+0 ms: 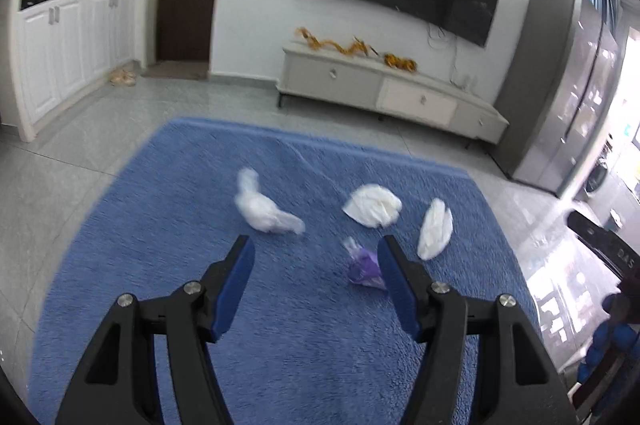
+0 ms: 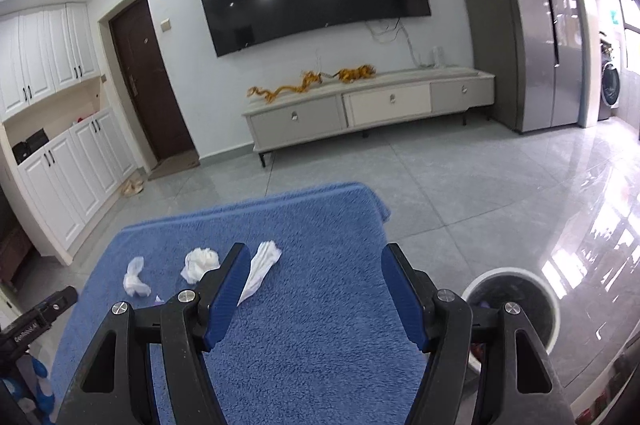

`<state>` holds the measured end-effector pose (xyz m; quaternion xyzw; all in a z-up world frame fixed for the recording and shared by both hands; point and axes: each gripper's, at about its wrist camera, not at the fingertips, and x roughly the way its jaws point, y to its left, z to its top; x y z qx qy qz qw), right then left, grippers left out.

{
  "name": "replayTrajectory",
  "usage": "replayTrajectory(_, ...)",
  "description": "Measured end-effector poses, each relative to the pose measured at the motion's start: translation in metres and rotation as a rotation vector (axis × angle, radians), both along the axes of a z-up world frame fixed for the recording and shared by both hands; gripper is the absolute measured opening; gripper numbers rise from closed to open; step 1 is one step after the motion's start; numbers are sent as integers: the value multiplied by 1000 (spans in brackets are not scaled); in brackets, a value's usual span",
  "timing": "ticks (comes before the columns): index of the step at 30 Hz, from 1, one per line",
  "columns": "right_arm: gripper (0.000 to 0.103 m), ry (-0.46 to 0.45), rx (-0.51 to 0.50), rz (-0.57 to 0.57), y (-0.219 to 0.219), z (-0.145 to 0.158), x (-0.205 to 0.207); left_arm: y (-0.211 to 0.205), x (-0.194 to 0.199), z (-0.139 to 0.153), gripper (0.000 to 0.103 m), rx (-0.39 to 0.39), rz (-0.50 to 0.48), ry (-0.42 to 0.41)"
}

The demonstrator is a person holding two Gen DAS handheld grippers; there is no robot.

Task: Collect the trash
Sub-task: 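Move both open tools back over the white tissues on the towel, then grasp the purple bag with the left gripper while the right gripper grasps a long white tissue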

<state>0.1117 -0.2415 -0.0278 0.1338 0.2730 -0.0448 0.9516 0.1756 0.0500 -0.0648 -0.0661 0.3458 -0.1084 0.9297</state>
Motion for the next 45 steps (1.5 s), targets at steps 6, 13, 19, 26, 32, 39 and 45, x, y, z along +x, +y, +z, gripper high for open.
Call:
replayTrajectory(6,66,115,118,133,9,-42,53,-33,33,-33,62,-9,-103,90)
replayTrajectory(13,62,221,195,227,21,-80,110,-49,62,-58,61,-14,-136,160)
replayTrajectory(19,48,281,217,262,30,-99,143,-60,75,-72,53,-9,-150,188)
replayTrajectory(26,12,287,210,293,33,-103,142,-68,72,-72,34,-22,-170,175)
replayTrajectory(32,8,246,245,306,27,-94,120,-66,62,-67,33,-35,-149,180)
replayTrajectory(39,8,176,273,287,15,-67,82,-64,41,-44,33,-34,-143,143)
replayTrajectory(45,8,125,303,234,-8,-50,48,-83,18,-28,33,-38,-179,121)
